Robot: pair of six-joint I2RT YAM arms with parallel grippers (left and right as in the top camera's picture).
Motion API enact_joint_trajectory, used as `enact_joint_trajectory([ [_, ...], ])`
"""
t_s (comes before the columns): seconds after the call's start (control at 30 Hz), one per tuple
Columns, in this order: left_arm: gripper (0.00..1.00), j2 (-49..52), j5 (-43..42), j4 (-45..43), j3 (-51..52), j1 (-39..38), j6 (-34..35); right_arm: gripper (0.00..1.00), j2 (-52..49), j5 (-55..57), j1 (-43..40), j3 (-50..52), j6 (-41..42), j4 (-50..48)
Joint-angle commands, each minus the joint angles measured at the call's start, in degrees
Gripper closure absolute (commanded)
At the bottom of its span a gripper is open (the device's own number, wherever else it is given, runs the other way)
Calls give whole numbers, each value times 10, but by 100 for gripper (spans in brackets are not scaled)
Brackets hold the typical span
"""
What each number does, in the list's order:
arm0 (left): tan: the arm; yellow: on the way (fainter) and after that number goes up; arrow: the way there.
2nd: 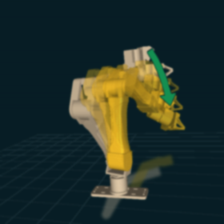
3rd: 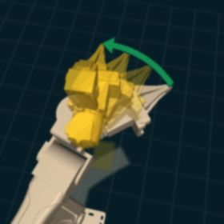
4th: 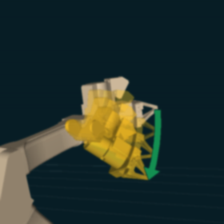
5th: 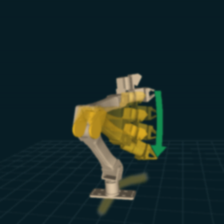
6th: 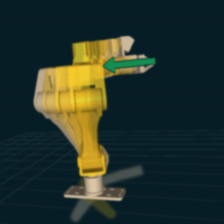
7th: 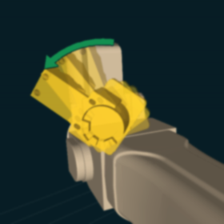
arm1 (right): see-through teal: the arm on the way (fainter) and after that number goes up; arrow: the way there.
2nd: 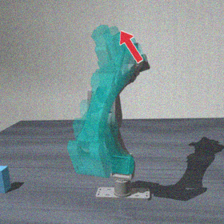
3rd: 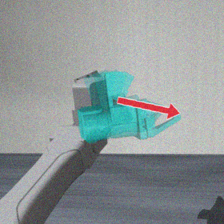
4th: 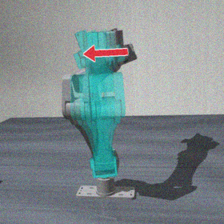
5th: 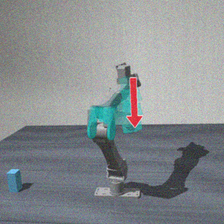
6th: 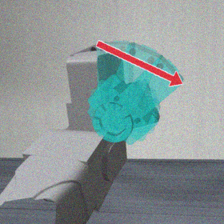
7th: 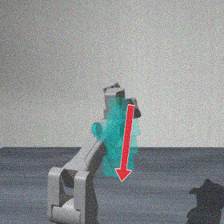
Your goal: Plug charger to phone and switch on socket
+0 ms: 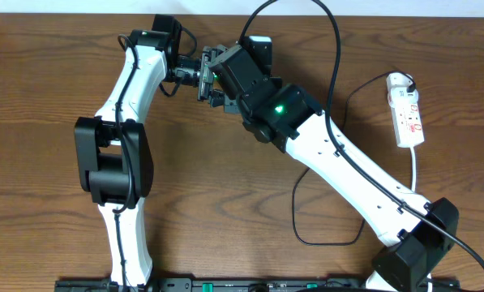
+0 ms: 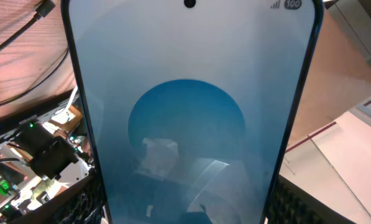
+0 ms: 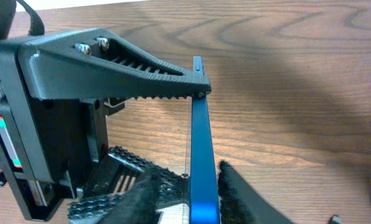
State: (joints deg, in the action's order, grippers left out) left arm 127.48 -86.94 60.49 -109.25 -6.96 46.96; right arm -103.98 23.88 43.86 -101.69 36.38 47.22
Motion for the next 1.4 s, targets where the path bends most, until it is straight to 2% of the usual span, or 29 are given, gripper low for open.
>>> enact_joint_trajectory([
  [0.0, 25, -21, -32, 3, -5, 1, 3, 74, -2, 11, 3, -14, 0, -1],
  [0.3, 25, -21, -32, 3, -5, 1, 3, 88, -2, 10, 1, -14, 15, -1],
  [0.43, 25, -21, -32, 3, -5, 1, -2, 98, -2, 10, 1, -14, 15, -1],
  [0.5, 25, -21, -32, 2, -5, 1, -8, 99, -2, 10, 1, -14, 26, -1],
  [0.53, 24, -21, -32, 2, -5, 1, -8, 99, -2, 11, 1, -14, 26, -1],
  [0.67, 4, -21, -32, 2, -5, 1, -8, 99, -2, 19, 0, -14, 48, -3],
  [0.83, 1, -21, -31, 2, -5, 1, -8, 99, 5, 99, -3, -14, 185, -12],
  [0.9, 1, -21, -30, 2, -5, 1, -8, 99, 10, 134, -5, -14, 267, -12],
  [0.93, 1, -21, -30, 2, -5, 1, -8, 98, 18, 146, -6, -14, 362, -12],
  [1.03, 2, -21, -31, 2, -5, 1, -8, 98, 24, 146, -6, -14, 493, -12],
  [1.1, 12, -21, -31, 3, -5, 1, -7, 98, 24, 134, -5, -14, 566, -12],
  [1.13, 28, -21, -31, 3, -5, 1, -7, 98, 24, 118, -5, -14, 607, -12],
  [1.17, 32, -21, -31, 3, -5, 1, -7, 98, 24, 108, -5, -14, 633, -12],
  [1.27, 32, -21, -31, 3, -5, 1, -7, 94, 24, 82, -5, -14, 717, -11],
  [1.37, 33, -21, -31, 3, -5, 1, -7, 93, 24, 81, -5, -14, 746, -10],
])
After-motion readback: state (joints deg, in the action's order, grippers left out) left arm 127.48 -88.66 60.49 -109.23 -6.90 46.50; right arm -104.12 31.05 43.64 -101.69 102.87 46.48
